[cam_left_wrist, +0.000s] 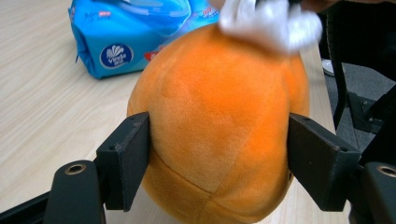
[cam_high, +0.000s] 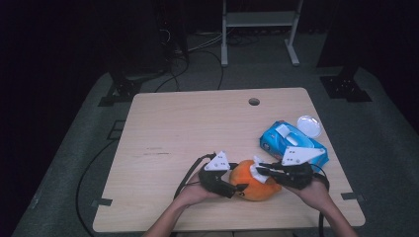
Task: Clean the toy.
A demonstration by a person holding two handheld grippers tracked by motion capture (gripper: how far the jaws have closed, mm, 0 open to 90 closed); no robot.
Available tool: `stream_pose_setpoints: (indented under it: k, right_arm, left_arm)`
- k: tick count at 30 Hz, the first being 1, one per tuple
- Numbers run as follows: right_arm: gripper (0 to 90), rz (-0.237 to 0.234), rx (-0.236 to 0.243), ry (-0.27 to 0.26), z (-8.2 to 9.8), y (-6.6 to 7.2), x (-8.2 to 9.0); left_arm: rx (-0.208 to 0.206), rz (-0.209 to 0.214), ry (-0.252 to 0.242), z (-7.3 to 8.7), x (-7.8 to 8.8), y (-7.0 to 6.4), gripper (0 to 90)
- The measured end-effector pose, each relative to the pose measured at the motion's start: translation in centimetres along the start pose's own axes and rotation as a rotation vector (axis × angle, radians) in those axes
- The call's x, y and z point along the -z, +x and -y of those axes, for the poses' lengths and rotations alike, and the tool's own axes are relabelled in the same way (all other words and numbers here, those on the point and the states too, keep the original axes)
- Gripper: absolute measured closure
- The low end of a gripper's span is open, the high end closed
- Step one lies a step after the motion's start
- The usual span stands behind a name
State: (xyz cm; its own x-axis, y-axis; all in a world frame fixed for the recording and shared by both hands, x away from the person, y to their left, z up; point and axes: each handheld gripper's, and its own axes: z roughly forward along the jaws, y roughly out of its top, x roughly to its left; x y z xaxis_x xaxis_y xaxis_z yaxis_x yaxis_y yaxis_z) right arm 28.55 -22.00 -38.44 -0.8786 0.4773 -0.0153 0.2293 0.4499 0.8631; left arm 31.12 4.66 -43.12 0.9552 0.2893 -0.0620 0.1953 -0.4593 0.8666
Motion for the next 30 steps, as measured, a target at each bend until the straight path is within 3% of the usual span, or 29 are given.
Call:
stream_pose_setpoints:
  k: [1,2,3,6,8,11,13,16,20,22,27,30]
  right_arm:
    - [83.7,0.018,-0.024,0.007,1.1,-0.4,0.8]
    - [83.7,0.018,-0.024,0.007,1.1,-0.4,0.8]
    - [83.7,0.023,-0.046,0.007,2.2,-0.6,1.2]
    - [83.7,0.025,-0.055,-0.005,2.7,-0.6,1.5]
    - [83.7,0.025,-0.054,-0.008,2.7,-0.4,1.4]
    - [83.7,0.014,-0.023,-0.017,1.8,0.3,0.5]
    - [83.7,0.0,0.004,-0.027,1.1,0.7,-0.2]
    - [83.7,-0.026,0.015,-0.035,0.4,1.1,-1.1]
    - [83.7,-0.027,0.004,-0.038,1.0,0.9,-0.8]
    - [83.7,-0.02,-0.027,-0.036,1.8,0.7,-0.2]
    - [83.7,-0.025,-0.085,-0.035,3.9,0.4,1.0]
    - [83.6,-0.019,-0.086,-0.044,3.6,0.3,1.0]
  left_arm:
    - [-0.001,-0.003,0.004,0.2,0.1,0.1,25.9]
    - [0.005,-0.002,0.007,0.3,0.2,0.2,25.9]
    - [0.031,0.015,0.003,0.3,0.5,0.4,22.9]
    - [0.055,0.04,-0.016,0.0,0.7,0.5,16.8]
    - [0.047,0.041,-0.031,-0.3,0.7,0.3,16.7]
    - [0.03,0.029,-0.014,-0.5,0.5,0.2,15.0]
    - [0.049,0.029,-0.011,-0.3,0.5,0.4,15.1]
    - [0.05,0.015,0.009,0.3,0.9,0.7,22.1]
    - [0.07,0.024,0.014,1.2,1.3,1.2,23.9]
    - [0.079,0.029,0.017,1.4,1.4,1.4,23.9]
    - [0.03,0.03,0.02,1.1,1.4,0.6,23.7]
    - [-0.013,0.032,0.021,0.8,1.1,0.1,24.2]
